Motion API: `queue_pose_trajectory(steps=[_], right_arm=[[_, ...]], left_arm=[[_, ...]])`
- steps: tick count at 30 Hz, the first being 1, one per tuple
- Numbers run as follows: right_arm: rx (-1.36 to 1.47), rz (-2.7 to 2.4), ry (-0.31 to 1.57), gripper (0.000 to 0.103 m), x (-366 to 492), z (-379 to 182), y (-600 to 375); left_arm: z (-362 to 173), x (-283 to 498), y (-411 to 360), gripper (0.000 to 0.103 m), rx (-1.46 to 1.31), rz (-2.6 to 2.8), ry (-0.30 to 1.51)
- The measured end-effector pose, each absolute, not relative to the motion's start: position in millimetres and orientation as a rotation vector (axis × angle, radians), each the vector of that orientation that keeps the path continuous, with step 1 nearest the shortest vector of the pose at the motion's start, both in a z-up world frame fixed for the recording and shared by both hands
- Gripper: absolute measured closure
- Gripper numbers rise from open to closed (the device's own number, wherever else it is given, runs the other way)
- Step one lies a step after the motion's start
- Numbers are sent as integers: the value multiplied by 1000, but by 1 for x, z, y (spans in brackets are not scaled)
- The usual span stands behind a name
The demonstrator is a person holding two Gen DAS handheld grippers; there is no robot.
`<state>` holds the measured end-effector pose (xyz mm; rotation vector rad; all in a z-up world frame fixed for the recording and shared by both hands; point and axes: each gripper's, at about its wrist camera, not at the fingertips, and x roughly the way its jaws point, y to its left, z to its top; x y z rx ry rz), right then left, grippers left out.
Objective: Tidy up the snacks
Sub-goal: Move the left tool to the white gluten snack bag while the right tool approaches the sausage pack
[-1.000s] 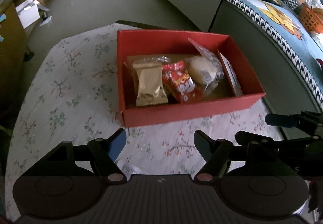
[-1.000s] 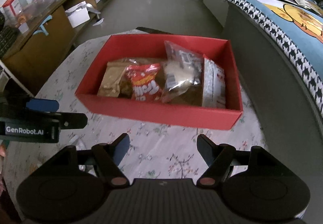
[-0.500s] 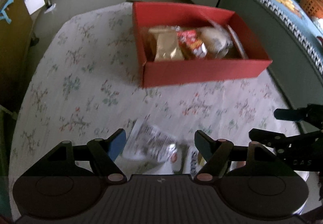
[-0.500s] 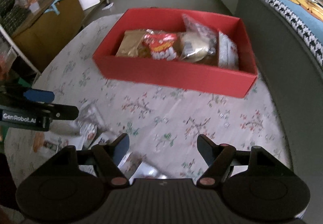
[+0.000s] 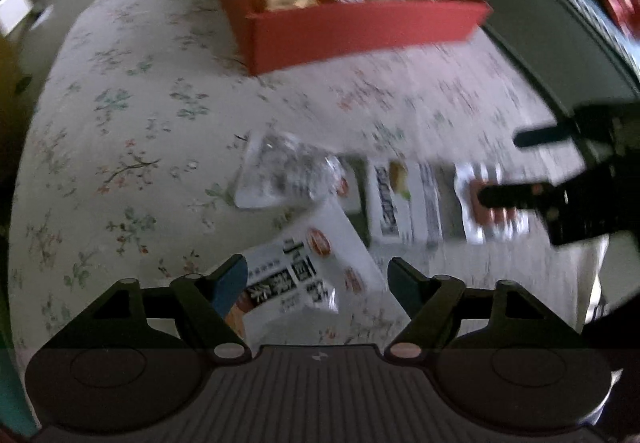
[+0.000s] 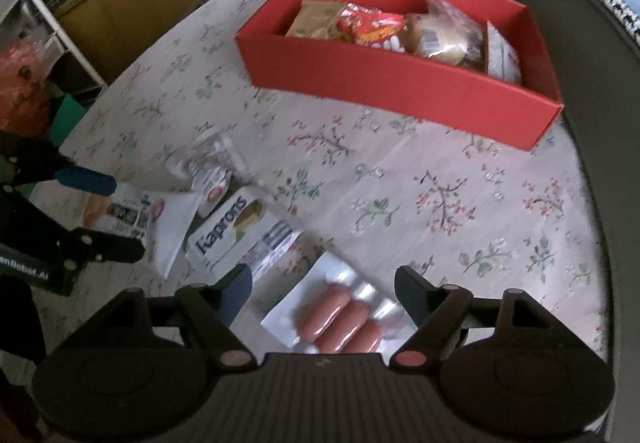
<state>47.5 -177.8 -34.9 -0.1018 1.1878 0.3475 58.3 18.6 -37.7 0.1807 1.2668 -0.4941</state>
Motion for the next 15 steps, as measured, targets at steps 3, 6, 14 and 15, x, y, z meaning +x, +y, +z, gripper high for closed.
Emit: queue_pose_trajectory(steps=[3,6,14,15], right_arm=[[-106,355,1211,19,46,-42,-181],[-96,353,1224,19,43,-47,-186],[-67,352,1256,18,41,-55,-200],[-59,349,1254,18,41,-55,-204]], left_arm=[[-43,54,14,20,300,-551,1273],[-49,50,7,19,426,-616,1265],[-69,53,-5,5,650,-742,1221],[-71,53,-7,5,671,-748,1215]])
